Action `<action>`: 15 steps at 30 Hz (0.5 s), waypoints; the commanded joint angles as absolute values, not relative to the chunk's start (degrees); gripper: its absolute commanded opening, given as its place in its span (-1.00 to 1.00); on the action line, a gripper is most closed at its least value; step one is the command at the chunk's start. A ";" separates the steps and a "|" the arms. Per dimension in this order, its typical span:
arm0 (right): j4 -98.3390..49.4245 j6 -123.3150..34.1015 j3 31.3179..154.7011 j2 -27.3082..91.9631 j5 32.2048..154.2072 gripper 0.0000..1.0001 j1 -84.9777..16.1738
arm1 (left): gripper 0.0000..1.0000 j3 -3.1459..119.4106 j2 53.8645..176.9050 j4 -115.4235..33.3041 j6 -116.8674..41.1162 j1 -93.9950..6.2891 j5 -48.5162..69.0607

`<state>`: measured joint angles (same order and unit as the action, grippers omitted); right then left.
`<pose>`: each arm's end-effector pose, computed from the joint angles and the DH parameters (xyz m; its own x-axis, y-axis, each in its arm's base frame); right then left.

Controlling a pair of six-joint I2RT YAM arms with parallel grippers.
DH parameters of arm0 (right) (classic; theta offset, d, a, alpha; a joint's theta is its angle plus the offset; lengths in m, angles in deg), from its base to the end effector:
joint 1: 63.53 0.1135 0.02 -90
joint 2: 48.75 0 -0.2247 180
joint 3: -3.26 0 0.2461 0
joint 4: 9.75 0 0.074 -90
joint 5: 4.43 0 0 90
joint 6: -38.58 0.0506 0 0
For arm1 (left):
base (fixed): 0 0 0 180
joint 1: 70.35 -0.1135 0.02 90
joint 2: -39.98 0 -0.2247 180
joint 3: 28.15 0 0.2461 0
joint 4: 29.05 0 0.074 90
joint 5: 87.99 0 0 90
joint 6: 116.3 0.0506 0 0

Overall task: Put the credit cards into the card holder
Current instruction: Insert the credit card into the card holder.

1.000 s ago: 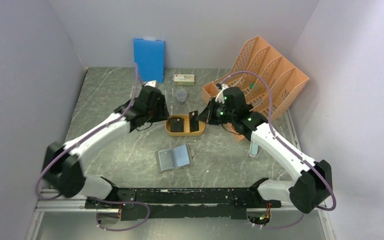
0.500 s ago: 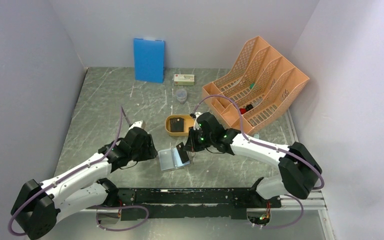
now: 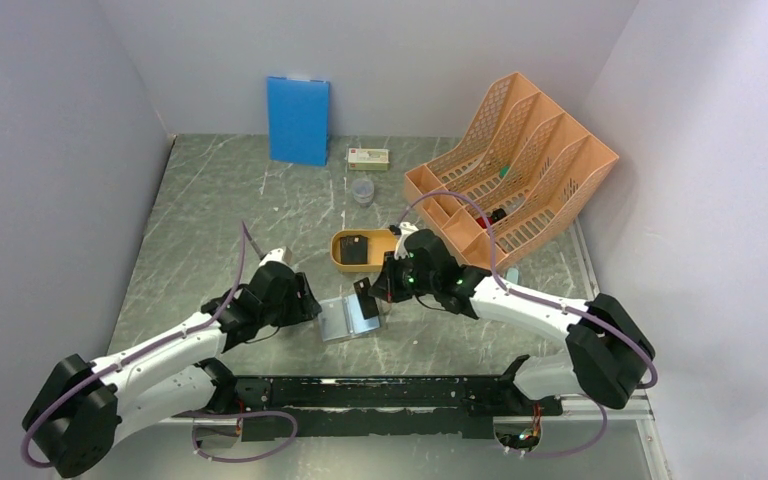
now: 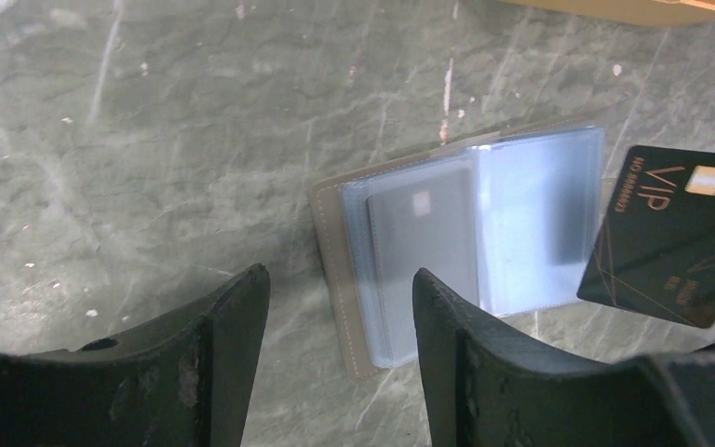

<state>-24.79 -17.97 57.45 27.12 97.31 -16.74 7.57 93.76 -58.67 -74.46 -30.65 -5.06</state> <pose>0.1930 0.2205 0.1666 -0.7965 -0.0596 -0.6017 -0.4629 0.7003 0.5433 0.1616 -0.1260 0.1266 -0.8043 -0.2932 -0.5169 -0.0435 0.8965 -0.4409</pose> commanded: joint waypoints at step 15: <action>-18.70 -14.25 57.63 36.16 111.38 -1.00 -21.65 | 0.21 9.02 93.77 -56.95 -71.89 -30.38 -2.71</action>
